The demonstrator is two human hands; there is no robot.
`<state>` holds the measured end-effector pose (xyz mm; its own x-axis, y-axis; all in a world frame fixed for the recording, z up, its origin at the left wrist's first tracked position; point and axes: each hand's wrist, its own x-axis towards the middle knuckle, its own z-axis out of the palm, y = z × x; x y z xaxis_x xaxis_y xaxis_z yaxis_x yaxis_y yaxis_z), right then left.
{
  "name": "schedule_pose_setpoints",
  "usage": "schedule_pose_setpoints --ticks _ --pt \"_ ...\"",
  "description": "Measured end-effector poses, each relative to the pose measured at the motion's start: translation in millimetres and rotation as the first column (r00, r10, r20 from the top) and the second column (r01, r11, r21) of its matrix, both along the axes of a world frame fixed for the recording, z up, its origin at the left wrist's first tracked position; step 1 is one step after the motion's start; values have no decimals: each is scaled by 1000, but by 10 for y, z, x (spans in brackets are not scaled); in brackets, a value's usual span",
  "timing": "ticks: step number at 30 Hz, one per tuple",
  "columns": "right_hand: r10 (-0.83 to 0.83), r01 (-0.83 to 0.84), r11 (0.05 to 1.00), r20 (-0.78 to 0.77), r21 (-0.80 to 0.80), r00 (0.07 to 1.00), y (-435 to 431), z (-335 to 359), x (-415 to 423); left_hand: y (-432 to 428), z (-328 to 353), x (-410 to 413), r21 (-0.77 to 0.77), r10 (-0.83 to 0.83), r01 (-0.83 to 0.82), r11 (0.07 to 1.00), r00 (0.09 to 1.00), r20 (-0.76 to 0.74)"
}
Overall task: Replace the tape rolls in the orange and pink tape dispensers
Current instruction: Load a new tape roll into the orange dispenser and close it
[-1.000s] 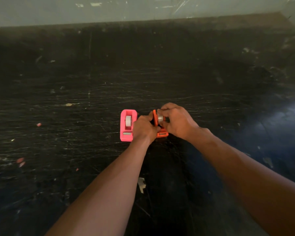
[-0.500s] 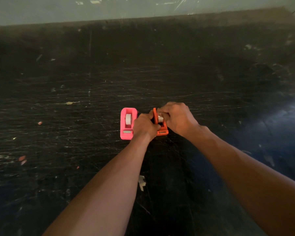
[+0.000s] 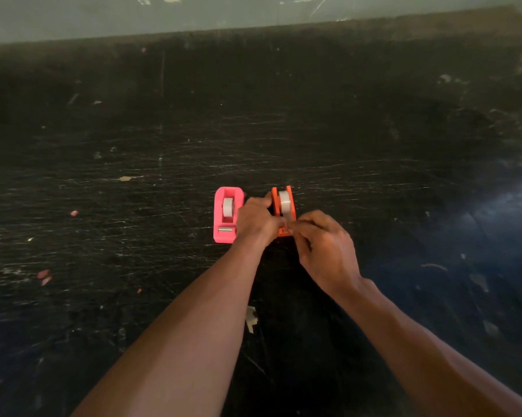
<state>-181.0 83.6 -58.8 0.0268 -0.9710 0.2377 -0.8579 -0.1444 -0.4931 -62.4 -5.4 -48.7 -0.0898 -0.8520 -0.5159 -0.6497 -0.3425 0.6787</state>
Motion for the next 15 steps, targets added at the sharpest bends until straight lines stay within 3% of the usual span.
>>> schedule_pose_setpoints --ticks 15 --pt "-72 72 997 -37 -9 997 273 -114 87 -5 -1 -25 12 61 -62 998 998 17"
